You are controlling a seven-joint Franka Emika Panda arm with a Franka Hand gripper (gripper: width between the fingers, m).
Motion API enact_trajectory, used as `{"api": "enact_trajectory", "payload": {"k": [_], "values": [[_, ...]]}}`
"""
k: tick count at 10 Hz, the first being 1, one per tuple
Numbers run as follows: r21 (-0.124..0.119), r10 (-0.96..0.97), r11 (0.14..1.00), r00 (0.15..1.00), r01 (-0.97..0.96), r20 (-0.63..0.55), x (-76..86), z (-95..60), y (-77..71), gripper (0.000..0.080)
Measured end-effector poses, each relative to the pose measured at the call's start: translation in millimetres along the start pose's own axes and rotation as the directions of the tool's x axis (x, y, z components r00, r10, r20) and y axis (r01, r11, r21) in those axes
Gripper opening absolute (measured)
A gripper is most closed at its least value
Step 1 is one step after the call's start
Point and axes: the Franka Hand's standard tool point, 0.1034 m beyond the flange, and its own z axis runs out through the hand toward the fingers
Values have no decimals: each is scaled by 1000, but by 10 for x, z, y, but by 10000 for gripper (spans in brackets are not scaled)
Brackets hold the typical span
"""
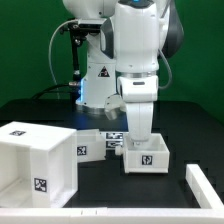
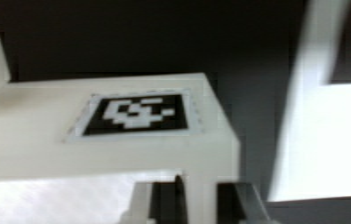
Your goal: Assemble drawer
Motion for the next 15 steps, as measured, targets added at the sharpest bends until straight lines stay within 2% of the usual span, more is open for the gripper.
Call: {"api": "enact_trajectory", "payload": {"k": [2, 4, 6, 7, 8, 9, 10, 11, 12, 14, 15], "values": [[24, -15, 1000, 1000, 15, 5, -70, 32, -254, 35], [47, -13, 999, 1000, 13, 2, -63, 120, -328, 35], [29, 1, 1000, 1000, -1, -5, -53, 143, -308, 36], [30, 2, 1000, 1000, -1, -5, -54, 142, -307, 141], [30, 2, 1000, 1000, -2, -5, -55, 143, -308, 141], [30, 2, 1000, 1000, -2, -4, -57, 144, -308, 280], [30, 11, 999, 1000, -11, -3, -56, 130, -297, 464], [36, 61, 997, 998, -62, 13, -60, 3, -246, 464], [18, 98, 995, 995, -98, 28, -56, -212, -122, 621], [3, 159, 987, 986, -159, 49, -51, -561, 211, 641], [-9, 180, 984, 982, -179, 51, -26, -620, 337, 647]]}}
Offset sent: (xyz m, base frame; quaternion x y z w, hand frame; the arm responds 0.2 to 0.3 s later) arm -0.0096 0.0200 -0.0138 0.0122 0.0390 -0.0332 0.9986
